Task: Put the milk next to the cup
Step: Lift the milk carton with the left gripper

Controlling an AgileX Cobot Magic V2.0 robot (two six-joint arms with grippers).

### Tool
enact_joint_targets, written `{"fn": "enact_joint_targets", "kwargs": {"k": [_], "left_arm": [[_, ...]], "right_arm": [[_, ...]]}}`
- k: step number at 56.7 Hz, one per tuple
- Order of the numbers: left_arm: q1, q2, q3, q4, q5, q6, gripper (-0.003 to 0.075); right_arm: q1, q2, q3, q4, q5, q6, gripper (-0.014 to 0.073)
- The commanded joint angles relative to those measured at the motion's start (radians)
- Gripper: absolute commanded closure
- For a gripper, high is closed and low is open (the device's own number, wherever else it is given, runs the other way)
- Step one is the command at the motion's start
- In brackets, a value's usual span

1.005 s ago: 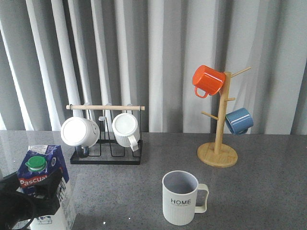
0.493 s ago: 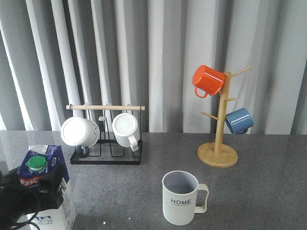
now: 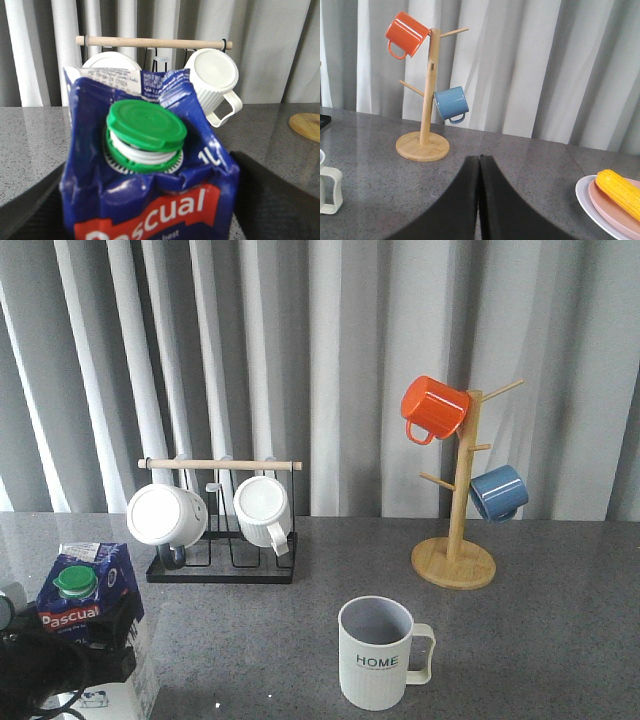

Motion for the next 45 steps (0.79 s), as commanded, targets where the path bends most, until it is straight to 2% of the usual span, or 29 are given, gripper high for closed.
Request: {"fn": "enact_joint_targets", "kwargs": {"k": [1, 26, 34, 45], "left_arm": [[-0.004, -0.023, -0.031, -0.008, -0.076, 0.001, 0.0163], [-0.004, -0.023, -0.031, -0.043, -0.076, -0.01, 0.0181], [-0.004, -0.023, -0.031, -0.052, -0.075, -0.01, 0.0248], [-0.004, -0.023, -0.031, -0.052, -0.075, -0.01, 0.0395]], "right_arm": [[-0.006, 0.005, -0.026, -0.012, -0.071, -0.003, 0.0599], [-0.006, 0.005, -0.026, -0.012, -0.071, -0.003, 0.0599], [-0.006, 0.005, -0.026, -0.012, -0.071, -0.003, 0.0599], [-0.006, 0.005, -0.026, -0.012, -0.071, -0.003, 0.0599]]}}
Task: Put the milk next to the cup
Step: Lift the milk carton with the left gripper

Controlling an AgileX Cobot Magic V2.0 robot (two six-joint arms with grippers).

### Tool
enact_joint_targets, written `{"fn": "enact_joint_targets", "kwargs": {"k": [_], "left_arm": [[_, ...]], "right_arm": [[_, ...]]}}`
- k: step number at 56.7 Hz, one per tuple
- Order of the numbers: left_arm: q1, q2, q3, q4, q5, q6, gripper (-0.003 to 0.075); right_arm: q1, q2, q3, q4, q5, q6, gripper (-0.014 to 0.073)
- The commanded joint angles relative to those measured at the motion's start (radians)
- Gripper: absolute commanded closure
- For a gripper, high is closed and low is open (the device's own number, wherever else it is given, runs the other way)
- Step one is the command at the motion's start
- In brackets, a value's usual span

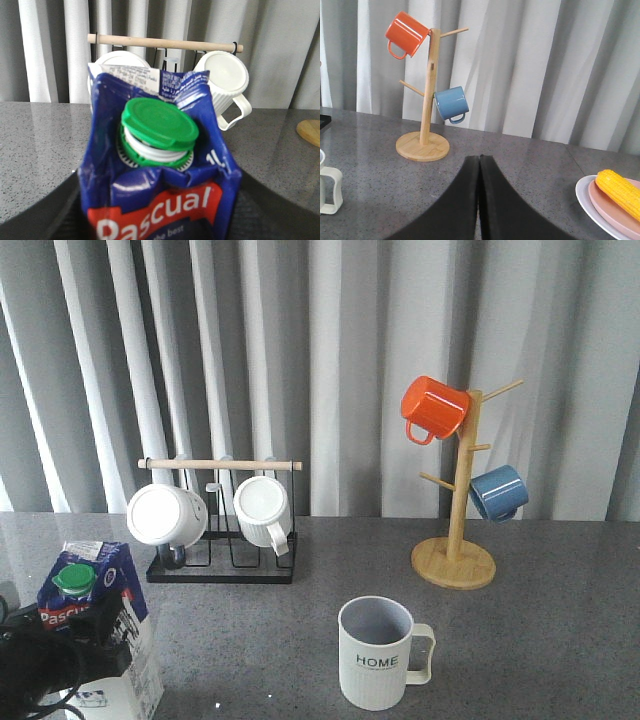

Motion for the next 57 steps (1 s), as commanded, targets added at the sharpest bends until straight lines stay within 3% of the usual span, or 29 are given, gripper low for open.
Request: {"fn": "enact_joint_targets", "kwargs": {"k": [1, 15, 57], "left_arm": [[-0.004, -0.023, -0.031, -0.007, -0.075, -0.009, 0.0412], [-0.006, -0.023, -0.031, -0.005, -0.075, -0.008, 0.0537], [-0.048, -0.133, -0.034, -0.017, -0.039, 0.004, 0.0538]], "right_arm": [[-0.006, 0.005, -0.026, -0.012, -0.071, -0.003, 0.0599], [-0.006, 0.005, -0.026, -0.012, -0.071, -0.003, 0.0599], [-0.006, 0.005, -0.026, -0.012, -0.071, -0.003, 0.0599]]}}
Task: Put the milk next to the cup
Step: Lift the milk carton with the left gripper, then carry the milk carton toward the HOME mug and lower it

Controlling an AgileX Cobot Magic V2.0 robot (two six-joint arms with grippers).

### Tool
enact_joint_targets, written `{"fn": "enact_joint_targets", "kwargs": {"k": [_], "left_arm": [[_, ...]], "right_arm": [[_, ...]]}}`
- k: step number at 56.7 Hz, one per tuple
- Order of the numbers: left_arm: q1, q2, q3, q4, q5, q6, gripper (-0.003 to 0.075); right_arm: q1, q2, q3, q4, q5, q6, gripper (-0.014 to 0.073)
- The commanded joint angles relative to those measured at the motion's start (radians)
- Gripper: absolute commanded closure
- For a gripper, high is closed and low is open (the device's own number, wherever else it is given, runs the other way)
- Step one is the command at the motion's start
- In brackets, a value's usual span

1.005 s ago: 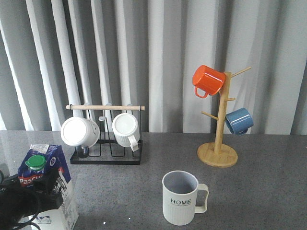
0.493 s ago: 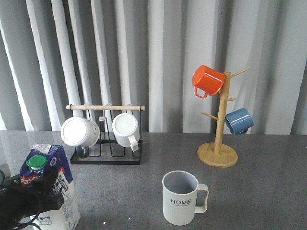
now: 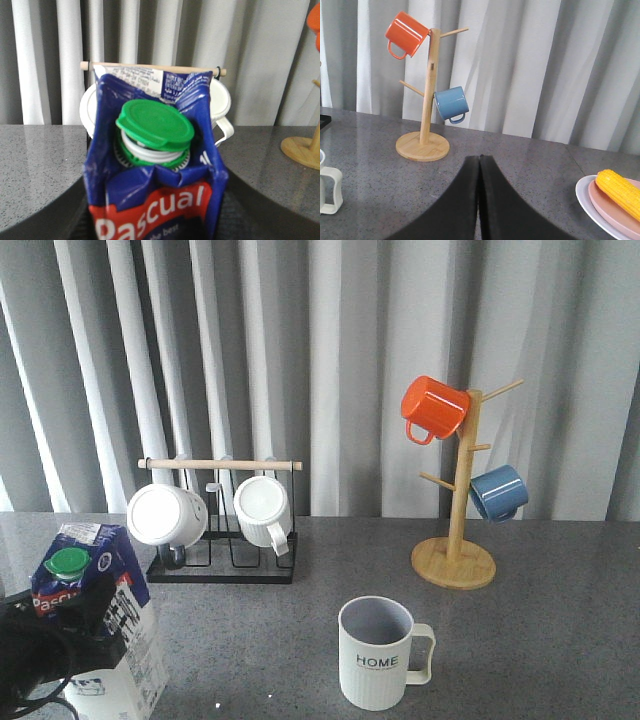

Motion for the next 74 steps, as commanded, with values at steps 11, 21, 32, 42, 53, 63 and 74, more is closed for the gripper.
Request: {"fn": "enact_joint_targets", "kwargs": {"k": [11, 21, 32, 42, 53, 63, 74], "left_arm": [[-0.118, -0.043, -0.07, -0.117, -0.01, 0.097, 0.0538], [-0.221, -0.019, -0.127, -0.218, 0.005, 0.169, 0.0538], [-0.339, 0.057, -0.192, -0.322, -0.004, 0.239, 0.0538], [-0.424, 0.153, -0.279, -0.409, -0.034, 0.286, 0.0538], [-0.469, 0.26, -0.379, -0.452, -0.029, 0.327, 0.0535], [-0.47, 0.295, -0.403, -0.48, -0.03, 0.425, 0.0535], [-0.47, 0.295, -0.403, -0.584, -0.088, 0.5, 0.0535]], "right_arm": [[-0.006, 0.005, -0.026, -0.012, -0.071, -0.003, 0.0599], [-0.006, 0.005, -0.026, -0.012, -0.071, -0.003, 0.0599], [-0.006, 0.005, -0.026, -0.012, -0.071, -0.003, 0.0599], [-0.006, 0.005, -0.026, -0.012, -0.071, -0.003, 0.0599], [-0.006, 0.005, -0.026, -0.012, -0.071, -0.003, 0.0599], [-0.006, 0.005, -0.026, -0.012, -0.071, -0.003, 0.0599], [-0.006, 0.005, -0.026, -0.012, -0.071, -0.003, 0.0599]]}}
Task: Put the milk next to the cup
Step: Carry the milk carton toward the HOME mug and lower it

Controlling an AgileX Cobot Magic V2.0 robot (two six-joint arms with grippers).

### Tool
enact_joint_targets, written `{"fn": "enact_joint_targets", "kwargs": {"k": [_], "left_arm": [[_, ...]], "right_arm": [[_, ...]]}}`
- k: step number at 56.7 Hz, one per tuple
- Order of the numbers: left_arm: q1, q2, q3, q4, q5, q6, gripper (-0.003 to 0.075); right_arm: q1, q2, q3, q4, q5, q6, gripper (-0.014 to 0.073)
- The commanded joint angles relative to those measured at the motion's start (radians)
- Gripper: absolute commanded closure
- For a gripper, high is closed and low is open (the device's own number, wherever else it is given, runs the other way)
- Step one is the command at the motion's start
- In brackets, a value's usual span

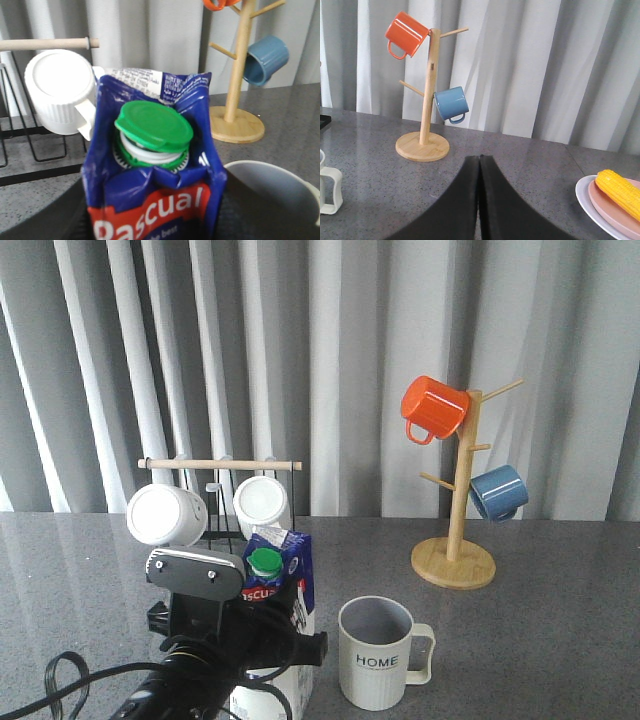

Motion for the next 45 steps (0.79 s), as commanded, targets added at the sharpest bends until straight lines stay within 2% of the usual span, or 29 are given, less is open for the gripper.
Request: {"fn": "enact_joint_targets", "kwargs": {"k": [1, 29, 39, 45], "left_arm": [[-0.005, -0.041, -0.034, -0.026, -0.116, 0.025, 0.0535], [-0.005, 0.017, -0.048, -0.046, -0.148, 0.02, 0.0514], [-0.013, 0.032, -0.048, -0.057, -0.149, 0.017, 0.0482], [-0.013, 0.032, -0.048, -0.059, -0.149, 0.009, 0.0435]], "right_arm": [[-0.006, 0.005, -0.026, -0.012, -0.071, -0.003, 0.0599], [-0.006, 0.005, -0.026, -0.012, -0.071, -0.003, 0.0599], [-0.006, 0.005, -0.026, -0.012, -0.071, -0.003, 0.0599], [-0.006, 0.005, -0.026, -0.012, -0.071, -0.003, 0.0599]]}}
